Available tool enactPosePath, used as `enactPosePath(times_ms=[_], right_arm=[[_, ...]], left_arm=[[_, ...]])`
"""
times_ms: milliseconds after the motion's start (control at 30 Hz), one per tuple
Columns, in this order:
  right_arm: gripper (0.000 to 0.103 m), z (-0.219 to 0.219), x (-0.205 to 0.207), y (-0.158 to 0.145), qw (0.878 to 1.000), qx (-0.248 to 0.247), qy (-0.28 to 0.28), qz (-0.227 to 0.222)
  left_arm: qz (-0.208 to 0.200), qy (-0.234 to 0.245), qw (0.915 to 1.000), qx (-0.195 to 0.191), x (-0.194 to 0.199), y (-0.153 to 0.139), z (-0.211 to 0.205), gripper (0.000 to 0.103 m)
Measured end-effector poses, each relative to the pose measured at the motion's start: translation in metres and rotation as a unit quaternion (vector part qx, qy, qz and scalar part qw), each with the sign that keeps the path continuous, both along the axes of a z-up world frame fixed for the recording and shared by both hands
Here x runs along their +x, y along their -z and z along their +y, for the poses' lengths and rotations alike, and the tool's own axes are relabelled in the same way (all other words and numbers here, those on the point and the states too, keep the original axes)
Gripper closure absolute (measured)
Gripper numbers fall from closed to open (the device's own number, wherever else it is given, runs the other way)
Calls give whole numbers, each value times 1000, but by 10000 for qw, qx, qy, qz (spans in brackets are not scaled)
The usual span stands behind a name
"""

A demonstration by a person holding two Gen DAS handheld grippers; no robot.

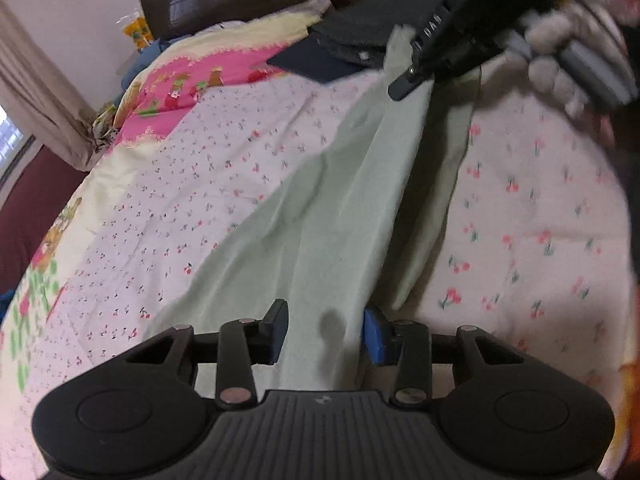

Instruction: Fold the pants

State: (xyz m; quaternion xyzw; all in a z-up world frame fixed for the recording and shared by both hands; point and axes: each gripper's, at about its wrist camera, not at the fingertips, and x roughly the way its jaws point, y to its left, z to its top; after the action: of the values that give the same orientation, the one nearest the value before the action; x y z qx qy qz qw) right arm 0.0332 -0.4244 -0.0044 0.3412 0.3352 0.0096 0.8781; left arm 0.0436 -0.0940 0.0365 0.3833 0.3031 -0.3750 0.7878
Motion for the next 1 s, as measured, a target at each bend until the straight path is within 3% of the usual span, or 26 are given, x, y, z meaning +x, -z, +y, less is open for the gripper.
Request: enactPosePath(times_ms=[133, 267, 300, 400, 433, 500, 600, 633, 700, 767, 833, 1000], right_arm=[[90, 0, -3, 17, 9994, 184, -13, 276], [78, -11, 1, 20, 9984, 528, 154, 144], [79, -13, 4, 17, 9987, 453, 208, 109], [96, -12, 4, -7, 9991, 118, 275, -298], [96, -13, -2, -17, 9981, 107, 289, -540], [96, -16, -10, -24, 9973, 11, 399, -610], [92, -22, -11, -2, 9989, -220, 397, 82], [92, -22, -10, 10, 9980, -309, 315, 452], [94, -23, -16, 21, 9981, -278, 289, 477], [92, -26, -19, 18, 9984, -103, 340, 444], [77, -25, -17, 14, 9987, -88, 221, 450], [65, -2, -20, -3, 9953, -803, -163, 511]], left_arm=[[-136, -172, 9997, 53, 1, 11, -5, 48], [-327, -292, 9990, 27, 7, 6, -2, 48], [-381, -311, 9988, 64, 8, 5, -1, 48], [-571, -406, 9975, -29, 13, 0, 1, 49], [-527, -409, 9977, -98, 13, -3, 2, 49], [-451, -284, 9986, -21, 9, 1, 2, 49], [-164, 74, 9989, 440, -4, 30, -4, 50], [-209, 159, 9982, 546, -10, 37, -5, 60], [-347, 264, 9969, 662, -21, 45, -9, 66], [-313, 268, 9970, 653, -23, 43, -10, 67], [-210, 298, 9974, 626, -21, 38, -9, 67], [-76, 502, 9963, 698, -22, 34, -6, 66]])
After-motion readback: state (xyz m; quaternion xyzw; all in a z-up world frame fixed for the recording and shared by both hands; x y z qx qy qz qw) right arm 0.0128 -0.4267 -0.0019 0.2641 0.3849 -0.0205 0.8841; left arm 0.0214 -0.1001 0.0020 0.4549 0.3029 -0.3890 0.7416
